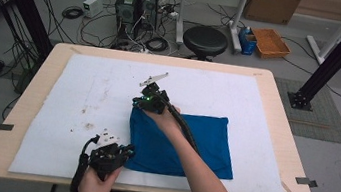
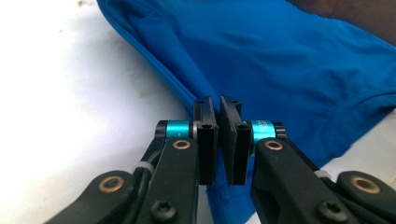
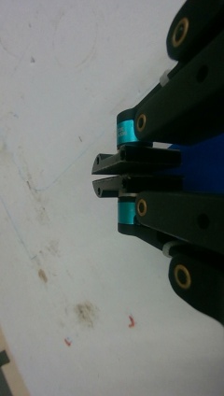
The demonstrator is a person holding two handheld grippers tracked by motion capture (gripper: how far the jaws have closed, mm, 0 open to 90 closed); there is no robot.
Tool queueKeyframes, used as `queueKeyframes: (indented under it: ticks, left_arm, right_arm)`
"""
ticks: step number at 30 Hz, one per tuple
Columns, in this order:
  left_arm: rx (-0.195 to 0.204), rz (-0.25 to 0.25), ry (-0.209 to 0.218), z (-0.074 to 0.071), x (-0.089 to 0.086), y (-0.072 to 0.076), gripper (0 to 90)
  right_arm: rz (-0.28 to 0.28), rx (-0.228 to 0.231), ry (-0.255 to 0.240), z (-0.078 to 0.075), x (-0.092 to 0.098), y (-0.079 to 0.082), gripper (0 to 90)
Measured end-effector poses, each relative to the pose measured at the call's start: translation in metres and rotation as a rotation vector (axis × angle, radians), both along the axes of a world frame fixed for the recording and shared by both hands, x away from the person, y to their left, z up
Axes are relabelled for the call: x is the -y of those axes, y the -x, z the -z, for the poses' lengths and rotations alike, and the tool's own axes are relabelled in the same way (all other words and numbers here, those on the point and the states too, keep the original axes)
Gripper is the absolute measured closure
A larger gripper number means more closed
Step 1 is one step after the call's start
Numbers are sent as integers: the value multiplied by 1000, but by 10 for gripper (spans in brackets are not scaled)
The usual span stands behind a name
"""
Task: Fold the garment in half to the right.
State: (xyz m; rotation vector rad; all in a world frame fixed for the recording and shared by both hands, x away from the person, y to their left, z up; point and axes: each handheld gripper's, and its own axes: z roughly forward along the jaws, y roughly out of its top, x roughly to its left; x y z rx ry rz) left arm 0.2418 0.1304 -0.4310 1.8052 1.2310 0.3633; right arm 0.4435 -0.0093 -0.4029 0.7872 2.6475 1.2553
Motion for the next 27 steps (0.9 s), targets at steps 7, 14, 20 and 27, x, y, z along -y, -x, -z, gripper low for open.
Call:
queueKeyframes:
  ticks: [7, 14, 20, 27]
  left_arm:
    - [11, 58, 33, -16, 17, -1, 850]
    - [25, 138, 74, -32, 47, -5, 854]
    - [34, 196, 90, -37, 78, -13, 856]
    - [39, 256, 101, -34, 119, -26, 859]
  right_arm:
    - [-4, 11, -52, -22, 30, 4, 874]
    - [11, 11, -97, -40, 71, 6, 874]
    - [46, 27, -103, -49, 110, 6, 875]
    - [90, 43, -69, -53, 156, 5, 880]
